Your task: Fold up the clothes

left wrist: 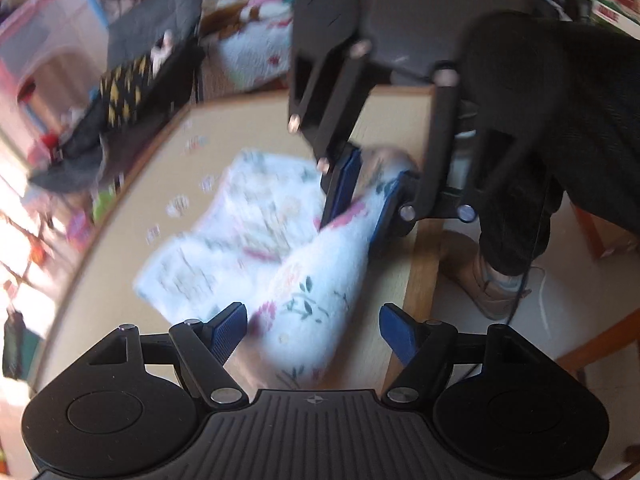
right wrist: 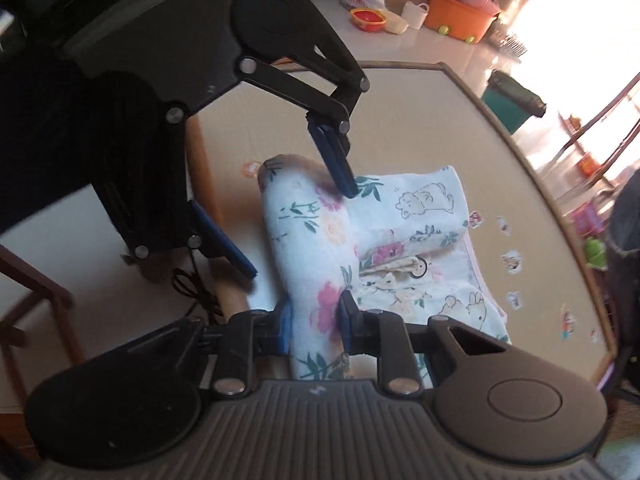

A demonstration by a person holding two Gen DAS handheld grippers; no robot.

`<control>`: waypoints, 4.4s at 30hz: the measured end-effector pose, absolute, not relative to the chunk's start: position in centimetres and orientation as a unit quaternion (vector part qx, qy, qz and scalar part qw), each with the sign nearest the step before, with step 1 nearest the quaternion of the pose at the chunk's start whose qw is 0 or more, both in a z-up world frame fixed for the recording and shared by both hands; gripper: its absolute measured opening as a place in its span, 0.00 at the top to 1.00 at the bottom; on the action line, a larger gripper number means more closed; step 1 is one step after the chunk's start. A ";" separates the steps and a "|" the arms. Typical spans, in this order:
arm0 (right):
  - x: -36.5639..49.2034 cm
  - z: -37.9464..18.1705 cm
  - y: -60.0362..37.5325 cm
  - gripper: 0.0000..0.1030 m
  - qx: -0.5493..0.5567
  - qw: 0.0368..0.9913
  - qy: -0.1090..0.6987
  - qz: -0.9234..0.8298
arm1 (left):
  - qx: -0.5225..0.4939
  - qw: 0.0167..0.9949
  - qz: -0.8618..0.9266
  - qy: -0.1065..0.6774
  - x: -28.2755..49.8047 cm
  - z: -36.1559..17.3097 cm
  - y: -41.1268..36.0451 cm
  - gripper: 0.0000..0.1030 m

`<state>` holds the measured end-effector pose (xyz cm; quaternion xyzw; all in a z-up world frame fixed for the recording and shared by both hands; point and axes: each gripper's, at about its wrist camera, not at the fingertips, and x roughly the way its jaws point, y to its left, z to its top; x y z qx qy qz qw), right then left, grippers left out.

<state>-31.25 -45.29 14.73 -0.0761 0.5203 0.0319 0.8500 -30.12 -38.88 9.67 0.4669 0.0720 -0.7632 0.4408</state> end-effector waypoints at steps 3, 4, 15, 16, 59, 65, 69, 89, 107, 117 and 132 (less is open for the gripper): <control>-31.4 15.4 -47.0 0.77 -0.030 0.850 0.523 0.052 | 0.476 0.417 -0.772 0.054 -30.4 10.7 -38.1 0.33; -31.5 15.5 -47.5 0.77 -0.018 0.849 0.525 0.057 | 0.484 0.406 -0.772 0.063 -30.4 10.7 -38.3 0.40; -31.2 15.4 -50.3 0.77 0.045 0.818 0.564 0.104 | 0.441 0.349 -0.792 0.238 -27.5 11.2 -41.4 0.74; -31.1 15.0 -50.4 0.77 0.055 0.815 0.567 0.105 | 0.429 0.350 -0.792 0.259 -26.9 11.3 -41.8 0.74; -34.2 13.5 -52.5 0.81 0.150 0.785 0.599 0.051 | 0.266 0.349 -0.745 0.502 -20.9 8.8 -43.9 0.71; -33.0 12.6 -54.8 0.81 0.214 0.755 0.618 0.043 | 0.220 0.406 -0.716 0.523 -19.7 8.9 -43.2 0.67; -32.5 12.5 -55.1 0.81 0.217 0.746 0.628 0.043 | 0.179 0.436 -0.697 0.540 -19.2 8.6 -42.1 0.66; -35.5 13.0 -56.1 0.69 0.341 0.738 0.573 -0.099 | 0.148 0.479 -0.642 0.581 -18.6 8.1 -41.0 0.61; -34.7 11.1 -56.8 0.68 0.359 0.717 0.590 -0.098 | 0.051 0.532 -0.681 0.500 -18.1 14.1 -32.6 0.57; -34.5 11.1 -55.7 0.68 0.352 0.724 0.583 -0.110 | 0.085 0.589 -0.630 0.499 -22.0 12.5 -37.2 0.56; -38.6 12.9 -55.1 0.64 0.348 0.746 0.537 -0.186 | 0.042 0.615 -0.572 0.541 -20.2 10.6 -37.2 0.72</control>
